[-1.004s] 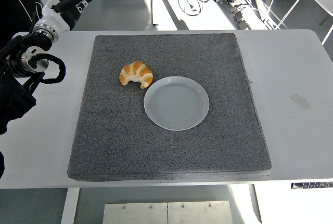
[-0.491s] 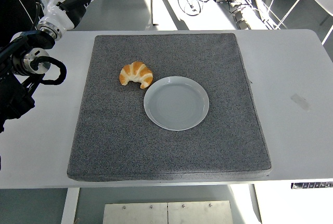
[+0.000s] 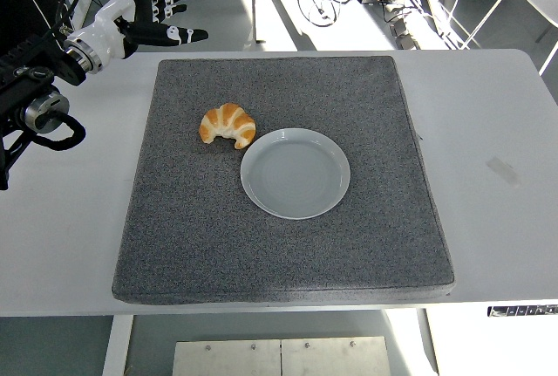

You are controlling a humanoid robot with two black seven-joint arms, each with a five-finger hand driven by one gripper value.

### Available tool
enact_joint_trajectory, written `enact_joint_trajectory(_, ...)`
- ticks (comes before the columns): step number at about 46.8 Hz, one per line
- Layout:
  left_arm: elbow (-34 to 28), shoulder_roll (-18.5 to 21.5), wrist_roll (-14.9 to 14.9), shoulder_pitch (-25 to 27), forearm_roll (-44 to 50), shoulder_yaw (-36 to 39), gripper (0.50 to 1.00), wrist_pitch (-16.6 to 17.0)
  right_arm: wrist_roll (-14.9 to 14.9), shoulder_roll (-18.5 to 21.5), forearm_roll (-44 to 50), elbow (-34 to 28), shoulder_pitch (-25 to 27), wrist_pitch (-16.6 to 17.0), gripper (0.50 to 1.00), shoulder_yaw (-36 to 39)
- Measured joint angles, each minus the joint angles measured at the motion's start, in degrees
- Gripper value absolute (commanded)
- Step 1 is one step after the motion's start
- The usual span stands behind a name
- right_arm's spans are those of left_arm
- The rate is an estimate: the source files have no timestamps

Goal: Place the bread on the plate

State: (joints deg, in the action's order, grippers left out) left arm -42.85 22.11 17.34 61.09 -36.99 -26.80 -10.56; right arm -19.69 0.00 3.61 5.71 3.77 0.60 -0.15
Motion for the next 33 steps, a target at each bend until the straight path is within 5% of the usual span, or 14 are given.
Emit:
enact_joint_trajectory(9, -0.05, -0.10, 0.37, -0.33, -9.89, 0.68, 0.983, 0.31, 0.00, 0.00, 0.00, -0.08, -0.06, -0.15, 1.000, 0.50)
enact_joint_trajectory(19, 0.23, 0.04, 4.45, 0.20, -23.47, 2.99, 0.983, 4.64, 0.00, 0.00, 0.00, -0.09, -0.18, -0.18, 1.000, 0.59)
enact_joint_trajectory(33, 1.58, -0.28, 9.27, 6.66, -23.90, 22.55, 0.984, 4.89, 0.00, 0.00, 0.00, -0.09, -0.27, -0.18, 1.000, 0.63)
